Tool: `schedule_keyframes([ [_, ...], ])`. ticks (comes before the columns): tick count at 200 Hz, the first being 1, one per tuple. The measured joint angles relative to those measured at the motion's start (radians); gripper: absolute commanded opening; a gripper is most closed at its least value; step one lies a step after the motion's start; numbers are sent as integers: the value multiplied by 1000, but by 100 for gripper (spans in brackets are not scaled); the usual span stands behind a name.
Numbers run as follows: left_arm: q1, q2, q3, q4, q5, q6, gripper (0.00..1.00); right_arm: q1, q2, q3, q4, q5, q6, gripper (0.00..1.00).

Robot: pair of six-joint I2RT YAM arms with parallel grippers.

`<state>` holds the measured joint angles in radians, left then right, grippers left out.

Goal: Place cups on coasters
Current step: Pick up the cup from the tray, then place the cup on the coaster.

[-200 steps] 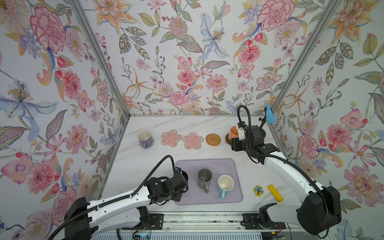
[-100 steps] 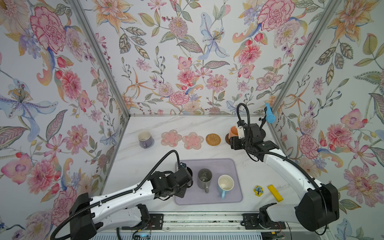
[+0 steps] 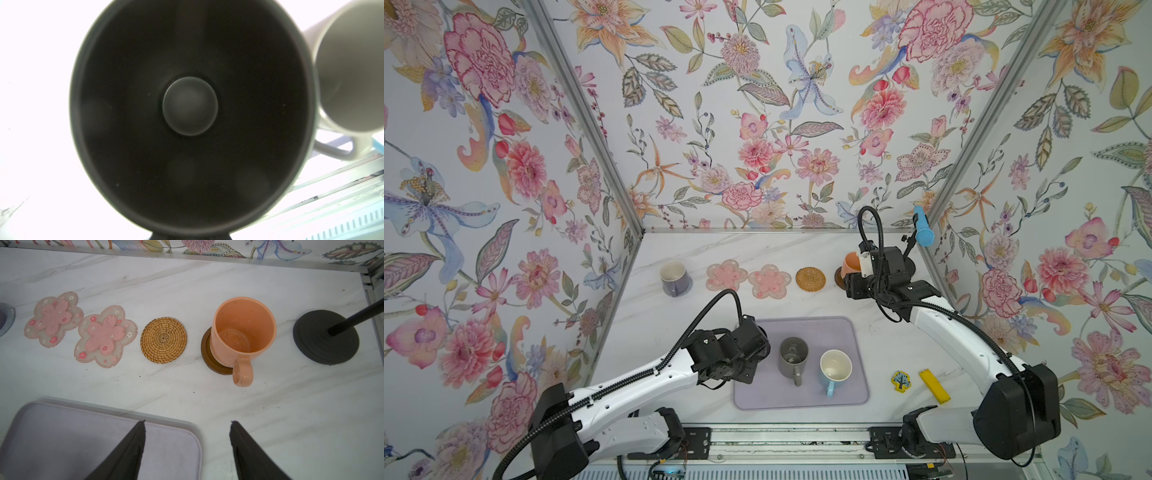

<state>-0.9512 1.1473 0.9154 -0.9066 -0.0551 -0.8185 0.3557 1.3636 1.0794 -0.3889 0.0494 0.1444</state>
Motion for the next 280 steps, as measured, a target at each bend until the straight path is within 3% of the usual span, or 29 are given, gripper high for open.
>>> schedule_keyframes([
  [216,423,242,198,-4,3,308,0,-57,98,71,-19,-33,18,67],
  [280,531,328,277,50,-1,344,0,-79,108,85,-27,-63,9,68],
])
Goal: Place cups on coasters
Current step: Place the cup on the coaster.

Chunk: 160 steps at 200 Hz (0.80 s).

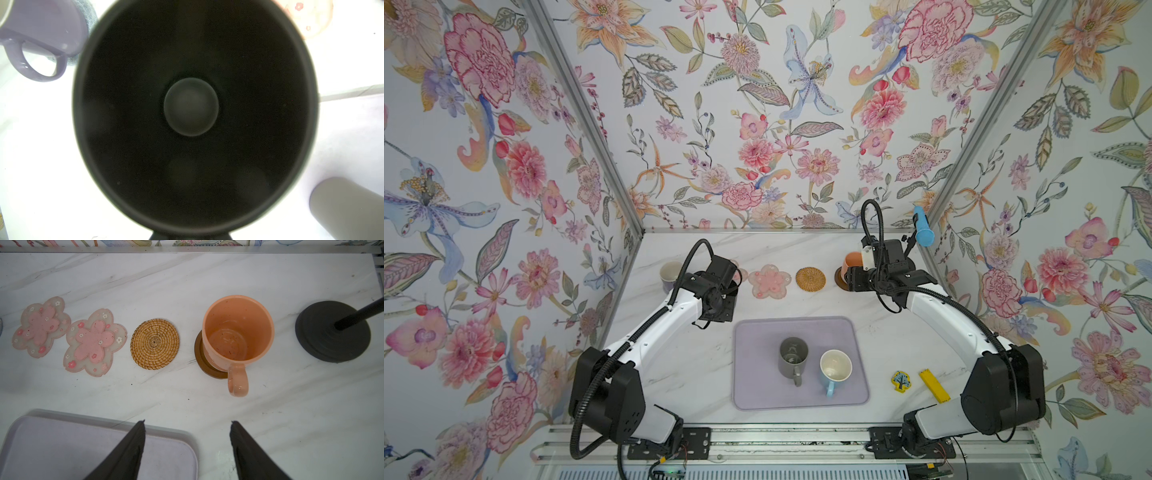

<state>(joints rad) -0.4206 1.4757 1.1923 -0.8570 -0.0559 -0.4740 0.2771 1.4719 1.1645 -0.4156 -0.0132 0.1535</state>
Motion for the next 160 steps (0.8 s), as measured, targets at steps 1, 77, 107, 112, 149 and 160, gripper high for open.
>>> schedule_keyframes([
  [1,1,1,1,1,0,0,0,-1,0,0,0,0,0,68],
  [77,93,172,124,100,-3,21,0,-43,5,21,-34,-67,1,69],
  [107,102,227,152,136,-1,26,0,-43,11,24,-41,-78,2,69],
  [112,102,233,153,145,-1,28,0,-43,12,26,-43,-78,2,69],
  [149,109,286,160,188,0,41,0,-43,12,40,-45,-85,11,70],
  [160,115,299,163,195,0,41,0,-43,12,42,-45,-85,13,70],
])
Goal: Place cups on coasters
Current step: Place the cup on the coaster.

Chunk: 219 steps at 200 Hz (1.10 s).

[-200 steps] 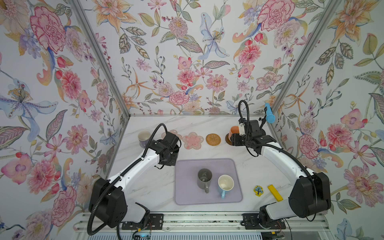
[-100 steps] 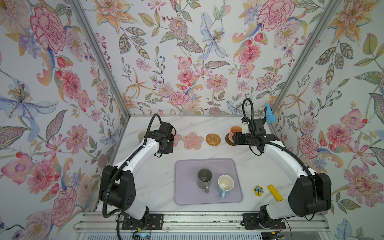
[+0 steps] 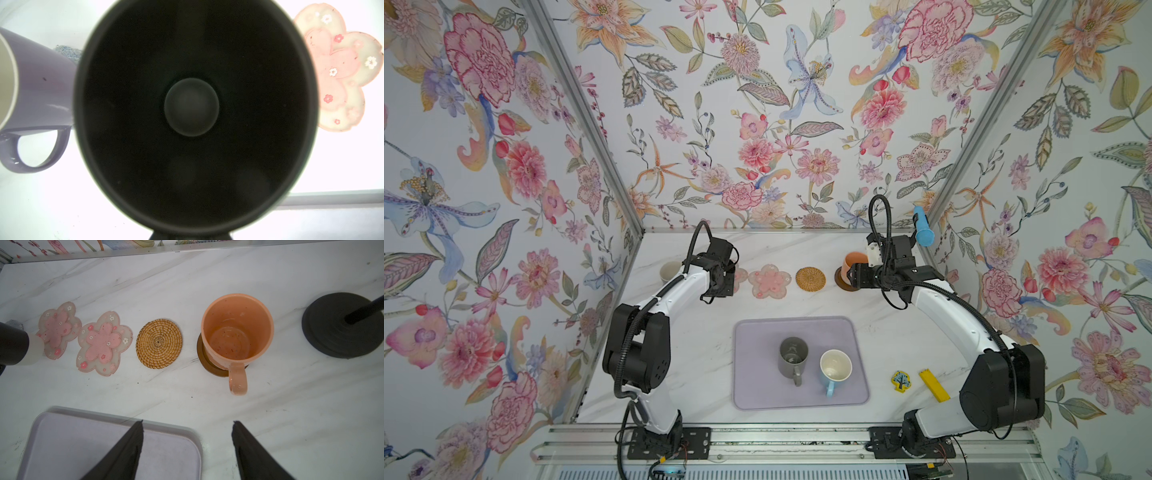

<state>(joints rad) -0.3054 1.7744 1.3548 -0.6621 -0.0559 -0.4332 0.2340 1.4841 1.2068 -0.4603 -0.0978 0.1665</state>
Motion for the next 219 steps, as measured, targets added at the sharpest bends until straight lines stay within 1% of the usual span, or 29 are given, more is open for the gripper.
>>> schedule_keyframes([
  [44,24,39,24,20,0,0,0,0,1,1,-1,0,4,71],
  [134,27,130,104,64,10,0,0,0,20,31,-14,0,15,71],
  [189,33,164,150,66,22,0,0,0,20,37,-24,0,15,71],
  [219,36,167,151,75,23,0,0,0,22,45,-28,0,16,71],
])
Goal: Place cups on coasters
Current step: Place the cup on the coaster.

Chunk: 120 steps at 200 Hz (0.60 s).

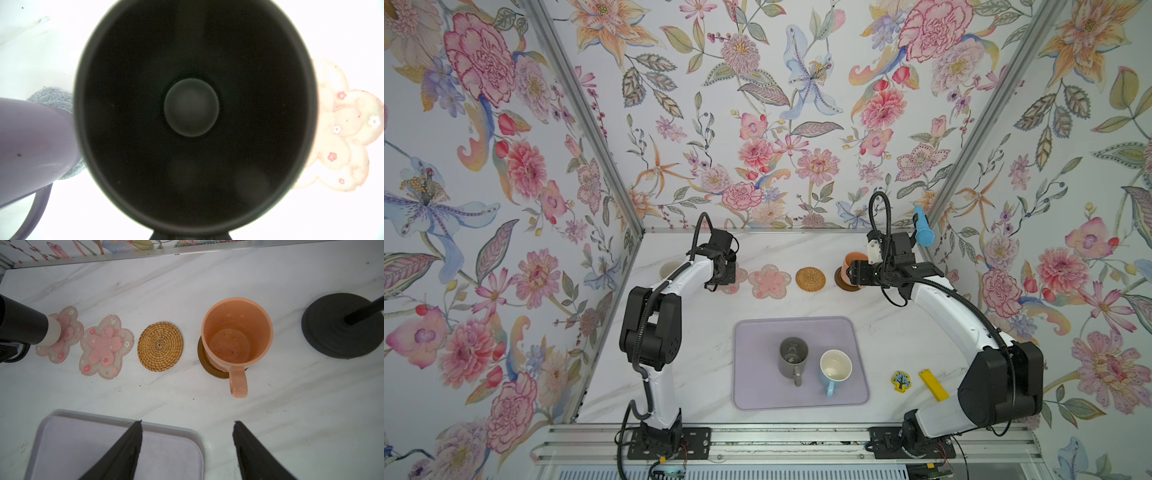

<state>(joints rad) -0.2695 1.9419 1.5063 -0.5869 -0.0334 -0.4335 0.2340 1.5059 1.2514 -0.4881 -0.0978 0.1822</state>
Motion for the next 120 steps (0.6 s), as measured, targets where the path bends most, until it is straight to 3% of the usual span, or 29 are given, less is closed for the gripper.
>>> schedule_keyframes([
  [120,9,13,-23,69,3,-31,0,14,51,56,-18,0,2,71],
])
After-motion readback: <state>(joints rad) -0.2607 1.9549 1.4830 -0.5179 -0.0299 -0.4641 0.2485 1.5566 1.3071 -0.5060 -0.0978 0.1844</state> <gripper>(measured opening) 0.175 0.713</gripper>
